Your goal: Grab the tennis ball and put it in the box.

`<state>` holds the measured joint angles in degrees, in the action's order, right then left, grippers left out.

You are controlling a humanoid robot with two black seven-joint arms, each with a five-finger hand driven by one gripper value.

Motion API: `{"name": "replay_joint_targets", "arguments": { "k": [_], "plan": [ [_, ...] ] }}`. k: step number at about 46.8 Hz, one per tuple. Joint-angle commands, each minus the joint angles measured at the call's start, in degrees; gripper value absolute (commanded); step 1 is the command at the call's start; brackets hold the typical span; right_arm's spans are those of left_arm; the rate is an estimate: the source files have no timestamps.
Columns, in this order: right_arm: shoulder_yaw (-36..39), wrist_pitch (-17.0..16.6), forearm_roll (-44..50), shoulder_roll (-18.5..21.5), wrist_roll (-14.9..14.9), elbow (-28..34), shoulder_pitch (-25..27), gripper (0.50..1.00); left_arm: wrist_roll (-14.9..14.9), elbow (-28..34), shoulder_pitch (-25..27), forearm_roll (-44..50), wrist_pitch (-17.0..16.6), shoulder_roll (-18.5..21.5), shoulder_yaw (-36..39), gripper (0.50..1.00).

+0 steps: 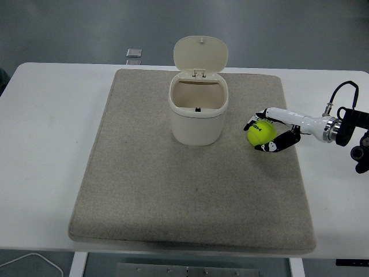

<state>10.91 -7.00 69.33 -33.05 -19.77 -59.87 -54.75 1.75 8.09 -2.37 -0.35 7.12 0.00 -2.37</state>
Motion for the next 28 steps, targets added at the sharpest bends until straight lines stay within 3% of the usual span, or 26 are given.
{"name": "replay_joint_targets", "arguments": {
  "k": [1, 15, 28],
  "plan": [
    [0.25, 0.23, -0.16, 0.0, 0.0, 0.02, 0.0, 0.5, 0.0, 0.0, 0.0, 0.0, 0.0, 0.0, 0.0, 0.996],
    [0.87, -0.38, -1.83, -1.14, 0.0, -0.77, -2.02, 0.5, 0.0, 0.0, 0.0, 0.0, 0.0, 0.0, 0.0, 0.996],
    [2.01, -6.0, -8.68, -5.53, 0.0, -2.09, -7.65, 0.5, 0.0, 0.0, 0.0, 0.0, 0.0, 0.0, 0.0, 0.996]
  ]
}}
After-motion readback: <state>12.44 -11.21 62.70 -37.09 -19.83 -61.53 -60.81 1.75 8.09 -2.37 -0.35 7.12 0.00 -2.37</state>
